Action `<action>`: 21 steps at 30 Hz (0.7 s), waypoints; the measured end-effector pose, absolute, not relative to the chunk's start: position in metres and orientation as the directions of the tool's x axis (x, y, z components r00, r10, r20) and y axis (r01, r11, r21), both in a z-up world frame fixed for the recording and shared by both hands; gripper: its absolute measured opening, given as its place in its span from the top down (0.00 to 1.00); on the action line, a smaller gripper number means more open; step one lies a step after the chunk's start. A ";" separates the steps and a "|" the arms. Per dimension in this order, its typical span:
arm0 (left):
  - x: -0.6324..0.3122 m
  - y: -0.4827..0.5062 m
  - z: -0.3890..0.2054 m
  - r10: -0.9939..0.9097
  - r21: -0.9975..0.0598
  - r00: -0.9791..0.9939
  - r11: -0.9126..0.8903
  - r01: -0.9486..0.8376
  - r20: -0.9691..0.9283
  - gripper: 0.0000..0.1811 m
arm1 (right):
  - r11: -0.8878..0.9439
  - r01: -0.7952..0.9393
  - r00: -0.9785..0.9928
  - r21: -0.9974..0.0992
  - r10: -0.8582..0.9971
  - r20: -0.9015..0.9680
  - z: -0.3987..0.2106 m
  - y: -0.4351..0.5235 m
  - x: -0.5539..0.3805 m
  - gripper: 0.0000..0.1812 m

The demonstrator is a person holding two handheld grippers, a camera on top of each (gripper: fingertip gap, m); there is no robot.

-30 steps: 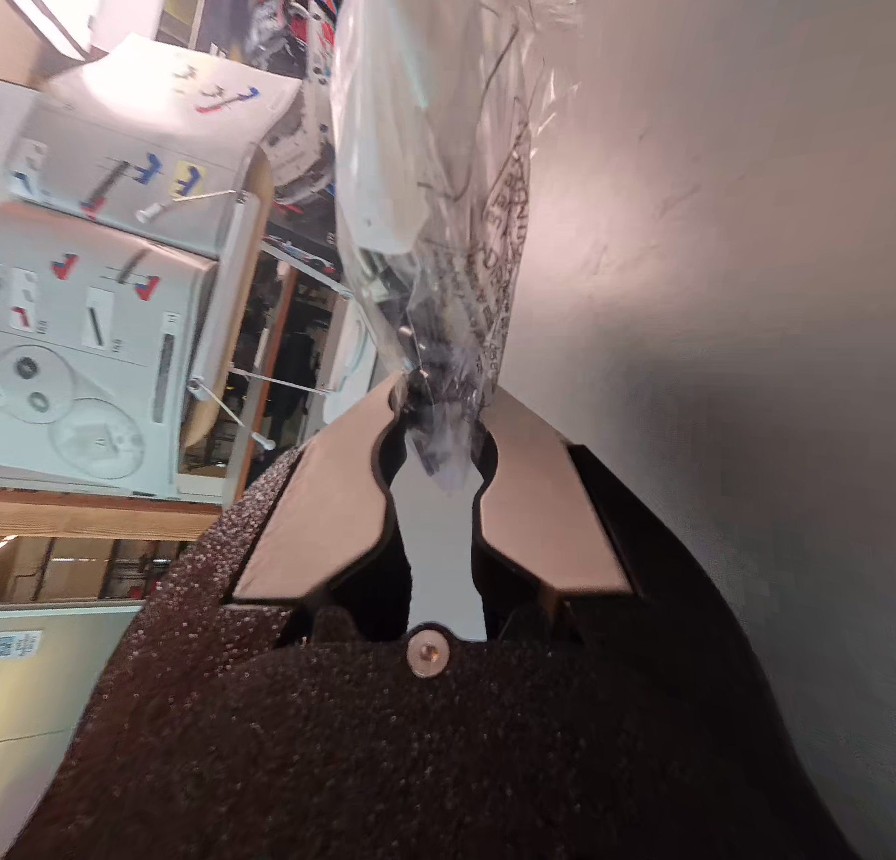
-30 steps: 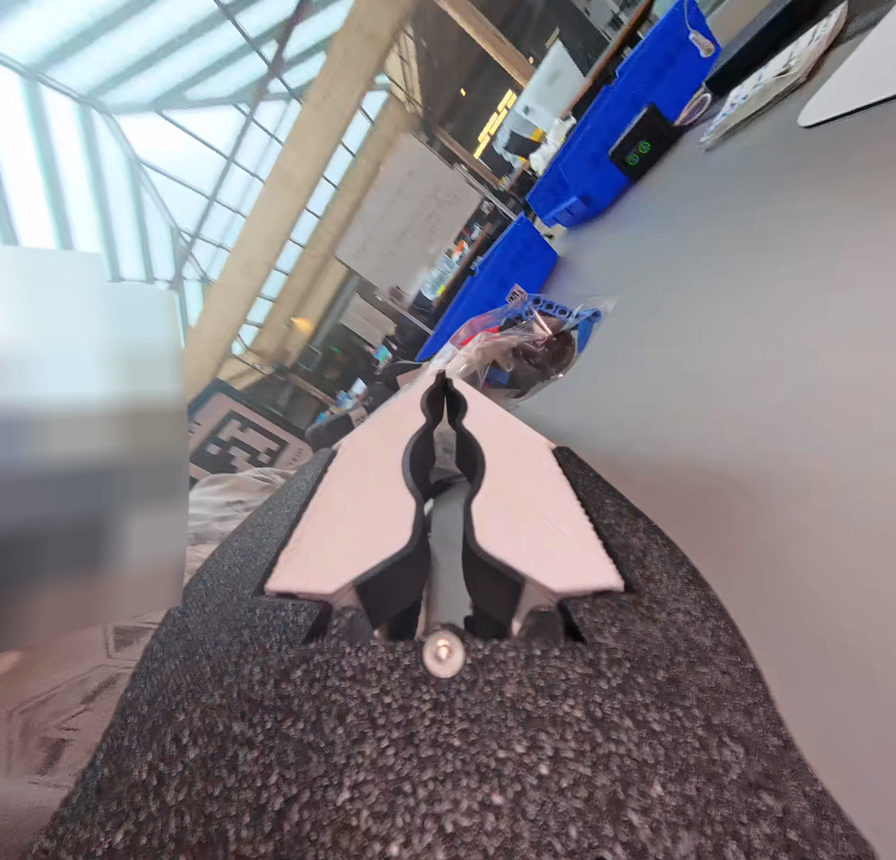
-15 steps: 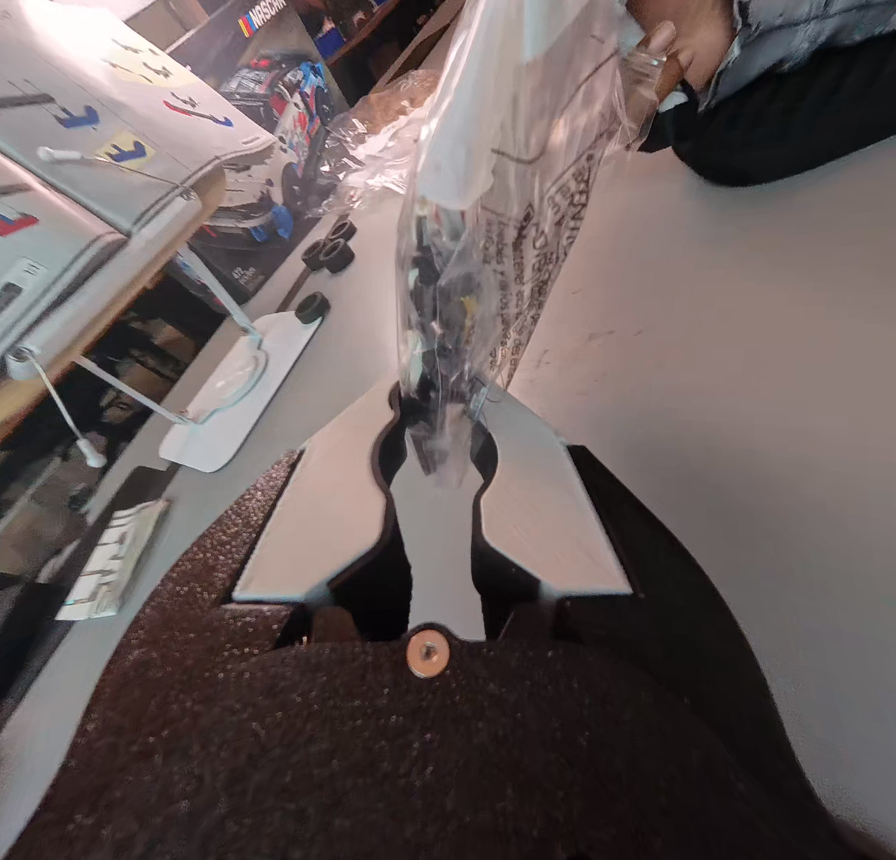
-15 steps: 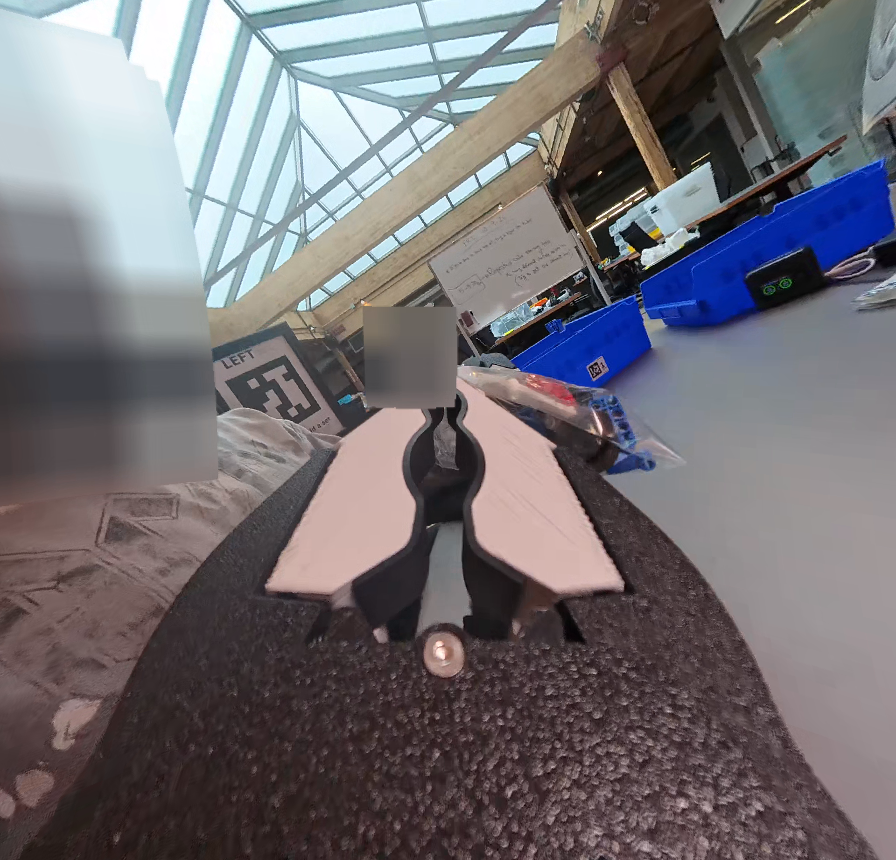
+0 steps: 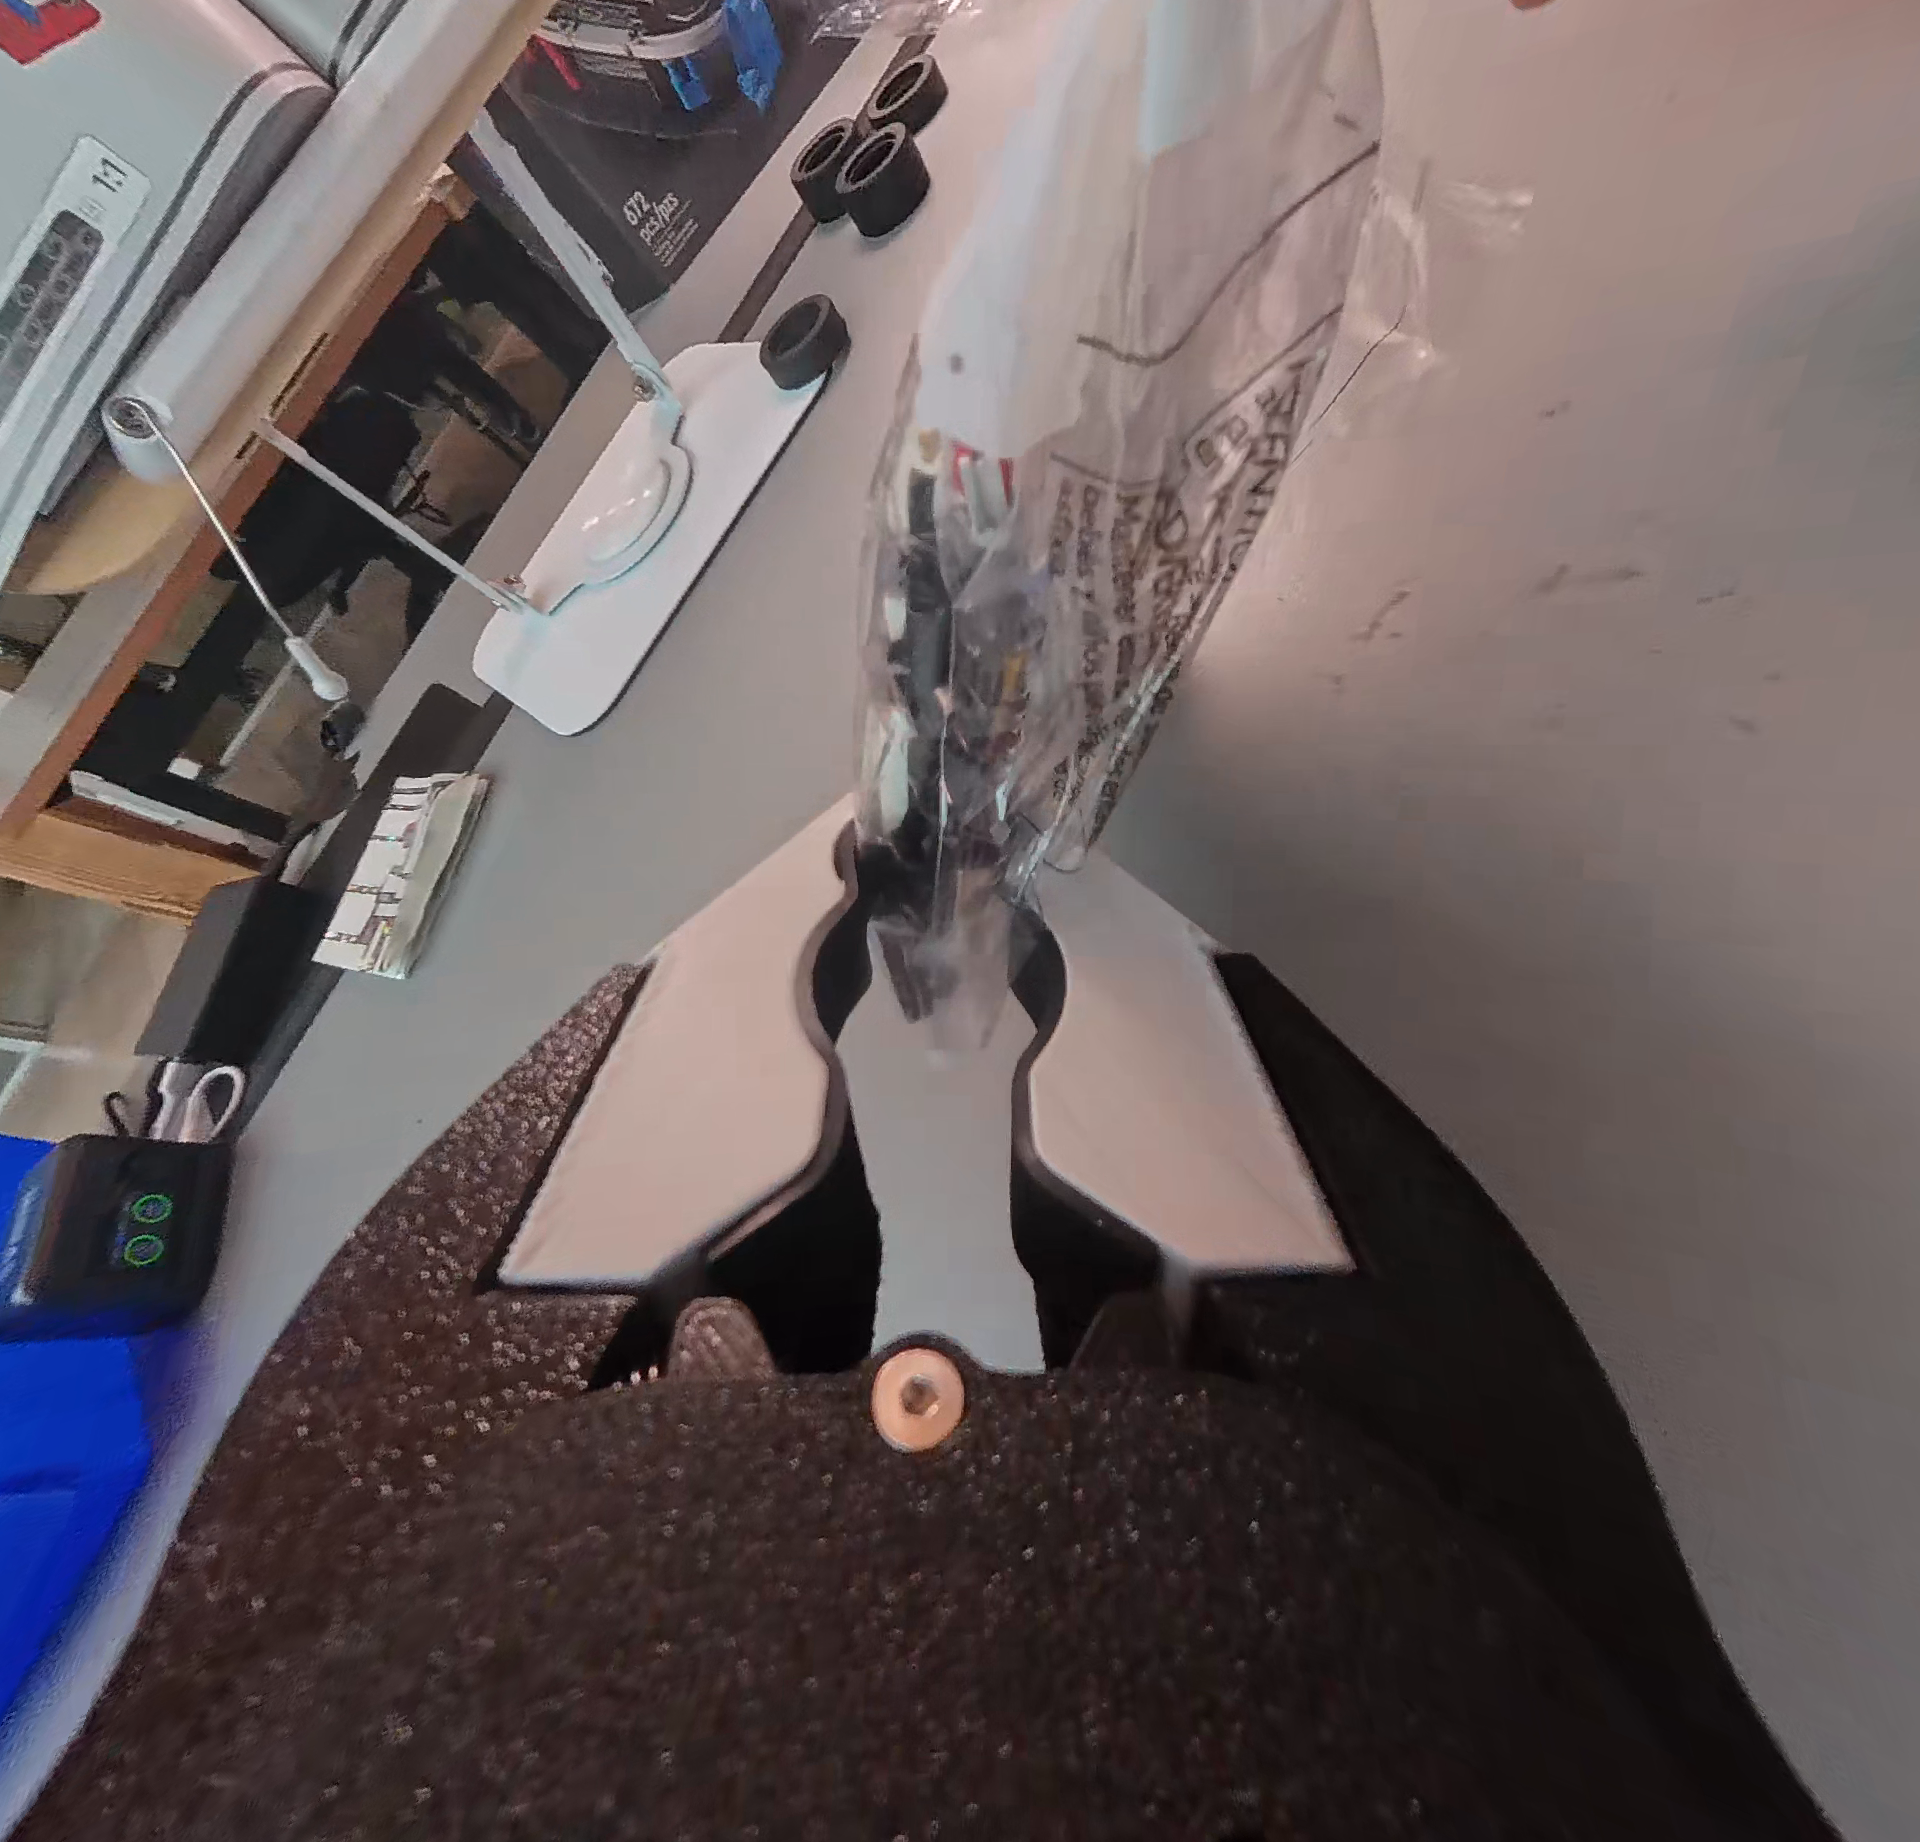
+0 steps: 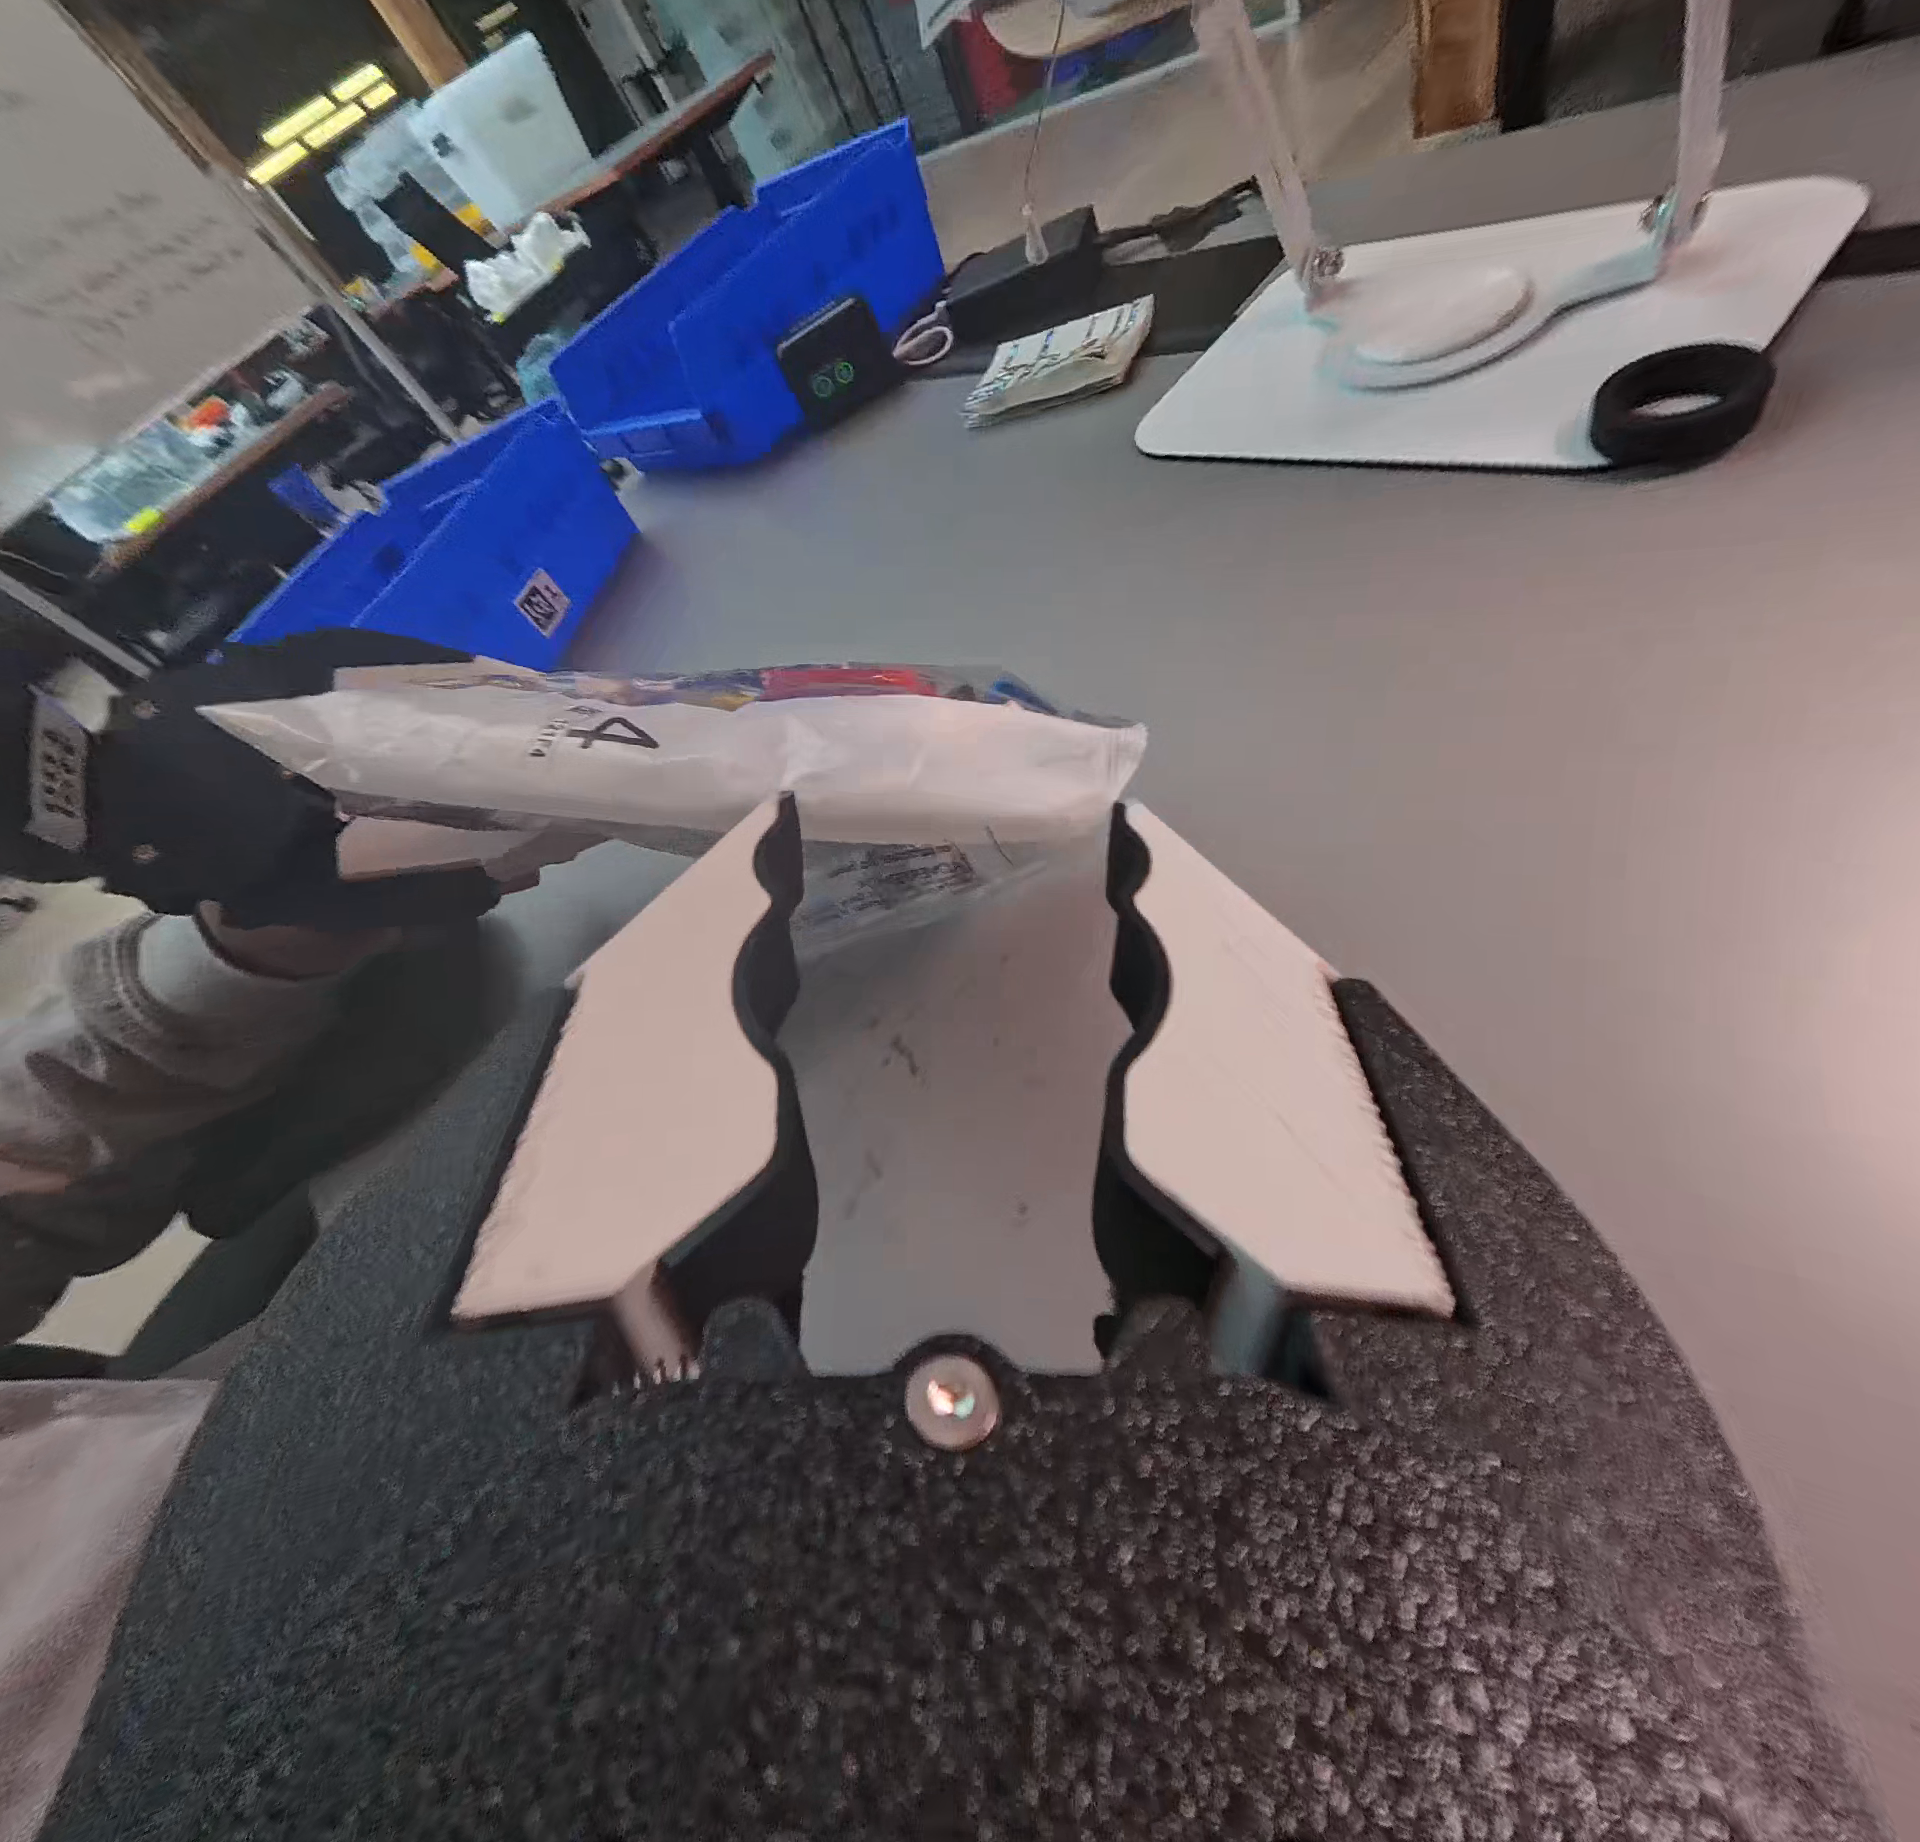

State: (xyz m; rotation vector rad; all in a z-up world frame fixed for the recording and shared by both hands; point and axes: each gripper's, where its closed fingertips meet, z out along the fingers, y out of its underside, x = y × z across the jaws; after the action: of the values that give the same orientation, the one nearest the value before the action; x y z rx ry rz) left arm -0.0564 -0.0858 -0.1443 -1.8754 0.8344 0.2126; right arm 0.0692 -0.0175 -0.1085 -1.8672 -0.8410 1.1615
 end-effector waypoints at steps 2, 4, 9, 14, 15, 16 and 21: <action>-0.061 -0.086 -0.144 -0.433 -0.734 0.749 -0.244 -0.633 -0.502 0.90 | -0.545 0.132 0.341 -0.828 0.809 -0.478 -0.117 -0.017 0.067 0.72; -0.067 -0.086 -0.143 -0.428 -0.759 0.775 -0.256 -0.598 -0.466 0.89 | -0.584 0.116 0.311 -0.803 0.790 -0.529 -0.121 -0.015 0.069 0.85; -0.069 -0.089 -0.139 -0.455 -0.827 0.824 -0.274 -0.491 -0.339 0.90 | -0.632 0.115 0.134 -0.766 0.774 -0.618 -0.111 -0.024 0.072 0.98; -0.033 -0.106 -0.125 -0.661 -0.927 0.750 -0.293 -0.235 0.019 0.89 | -0.355 -0.108 -0.337 -0.929 0.892 -0.301 -0.039 -0.057 0.101 1.00; -0.021 -0.115 -0.121 -0.722 -0.933 0.680 -0.320 -0.163 0.129 0.89 | -0.365 -0.136 -0.421 -0.921 0.863 -0.280 -0.028 -0.066 0.108 1.00; -0.010 -0.123 -0.116 -0.764 -0.930 0.605 -0.354 -0.103 0.223 0.89 | -0.383 -0.150 -0.484 -0.911 0.832 -0.270 -0.019 -0.072 0.113 1.00; -0.004 -0.127 -0.109 -0.770 -0.916 0.551 -0.400 -0.023 0.323 0.89 | -0.441 -0.127 -0.387 -0.888 0.847 -0.365 -0.016 -0.051 0.105 0.98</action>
State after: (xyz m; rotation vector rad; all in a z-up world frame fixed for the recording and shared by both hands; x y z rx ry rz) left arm -0.0038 -0.1266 -0.1093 -1.8066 0.6544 -0.9550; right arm 0.1052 -0.0510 -0.0163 -1.1491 -1.0655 1.8927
